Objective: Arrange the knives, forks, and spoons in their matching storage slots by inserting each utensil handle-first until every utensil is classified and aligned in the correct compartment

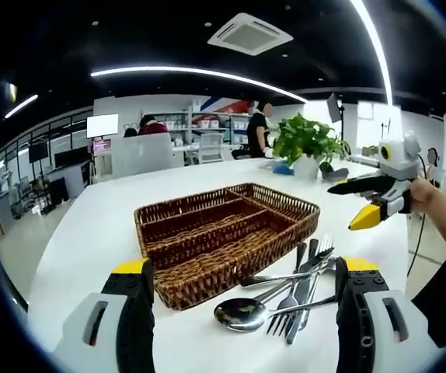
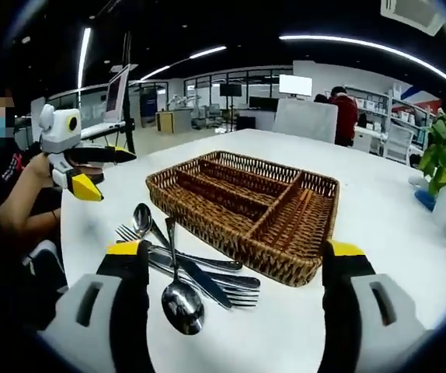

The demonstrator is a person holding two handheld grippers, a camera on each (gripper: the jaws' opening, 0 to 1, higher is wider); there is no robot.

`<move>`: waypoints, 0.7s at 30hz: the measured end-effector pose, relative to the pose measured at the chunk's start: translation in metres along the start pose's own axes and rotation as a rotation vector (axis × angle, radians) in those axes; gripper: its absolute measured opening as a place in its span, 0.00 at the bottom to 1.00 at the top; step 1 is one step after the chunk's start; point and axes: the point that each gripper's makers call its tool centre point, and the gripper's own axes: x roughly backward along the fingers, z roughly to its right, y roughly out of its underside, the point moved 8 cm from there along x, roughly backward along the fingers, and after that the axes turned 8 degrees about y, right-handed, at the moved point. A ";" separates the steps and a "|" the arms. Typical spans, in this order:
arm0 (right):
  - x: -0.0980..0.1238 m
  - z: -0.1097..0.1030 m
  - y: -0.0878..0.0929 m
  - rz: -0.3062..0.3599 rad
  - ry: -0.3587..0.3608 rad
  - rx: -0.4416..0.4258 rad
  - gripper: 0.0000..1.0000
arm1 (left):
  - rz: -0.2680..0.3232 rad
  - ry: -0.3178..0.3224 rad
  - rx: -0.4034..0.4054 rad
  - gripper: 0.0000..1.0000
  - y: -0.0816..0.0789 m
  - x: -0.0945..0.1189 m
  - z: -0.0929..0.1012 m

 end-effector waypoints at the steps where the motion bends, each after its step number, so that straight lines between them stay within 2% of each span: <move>1: 0.000 0.000 0.000 0.002 -0.001 0.000 0.95 | 0.002 0.001 -0.001 0.99 0.000 0.000 0.000; 12: 0.003 -0.005 0.003 -0.004 -0.005 0.038 0.92 | -0.002 0.009 -0.014 0.99 0.001 -0.001 0.000; 16: 0.006 -0.010 0.008 0.005 -0.011 0.049 0.91 | -0.009 0.018 -0.019 0.99 0.004 -0.003 0.002; 21: 0.005 -0.015 0.023 -0.028 -0.023 0.062 0.83 | -0.017 0.026 -0.027 0.99 0.005 -0.005 0.005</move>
